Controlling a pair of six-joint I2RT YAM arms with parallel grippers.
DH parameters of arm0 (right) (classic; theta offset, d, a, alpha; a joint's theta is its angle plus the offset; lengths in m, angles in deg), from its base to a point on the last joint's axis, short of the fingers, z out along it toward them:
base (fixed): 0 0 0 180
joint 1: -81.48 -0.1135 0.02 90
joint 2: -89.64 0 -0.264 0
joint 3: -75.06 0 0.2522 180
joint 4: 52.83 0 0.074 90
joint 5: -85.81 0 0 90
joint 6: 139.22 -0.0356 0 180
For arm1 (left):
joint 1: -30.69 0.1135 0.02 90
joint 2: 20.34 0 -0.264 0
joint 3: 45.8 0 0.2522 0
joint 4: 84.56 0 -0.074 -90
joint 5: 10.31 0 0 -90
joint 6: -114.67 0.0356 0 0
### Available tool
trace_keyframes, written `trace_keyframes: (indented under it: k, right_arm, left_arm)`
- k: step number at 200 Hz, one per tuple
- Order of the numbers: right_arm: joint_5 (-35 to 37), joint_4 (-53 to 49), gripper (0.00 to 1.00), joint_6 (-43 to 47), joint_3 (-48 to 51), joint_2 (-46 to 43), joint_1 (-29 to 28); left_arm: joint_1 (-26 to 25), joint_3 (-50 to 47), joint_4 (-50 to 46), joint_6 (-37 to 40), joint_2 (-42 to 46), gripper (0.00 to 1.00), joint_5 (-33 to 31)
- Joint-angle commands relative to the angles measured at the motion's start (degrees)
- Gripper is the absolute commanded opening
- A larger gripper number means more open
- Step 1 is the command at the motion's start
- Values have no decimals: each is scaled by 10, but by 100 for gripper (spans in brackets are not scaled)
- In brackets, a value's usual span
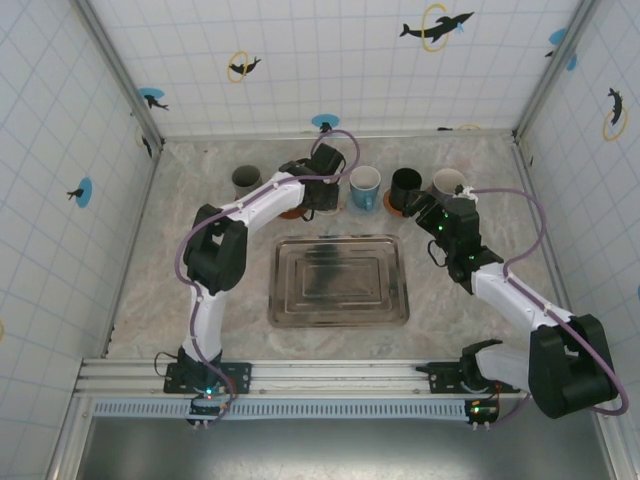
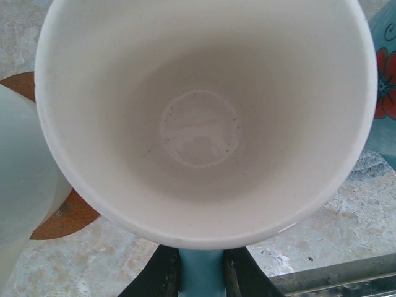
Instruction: Place the cup by the coaster
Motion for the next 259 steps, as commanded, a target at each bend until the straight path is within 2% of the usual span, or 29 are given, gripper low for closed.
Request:
trace_keyframes:
  k: [1,124,176,259]
  right_arm:
    - [-4,7,98,1,-30,5,3]
    - [-8,6,98,2,-33,10,3]
    - [-11,5,98,3,-35,16,3]
    - [-14,4,98,4,-37,18,3]
  left_arm:
    - [4,17,-13,15,-7,17,7]
    - [4,17,-41,20,-5,19,-21]
    - [4,23,-37,19,-5,37,-16]
    - [4,19,-34,15,12,52,-14]
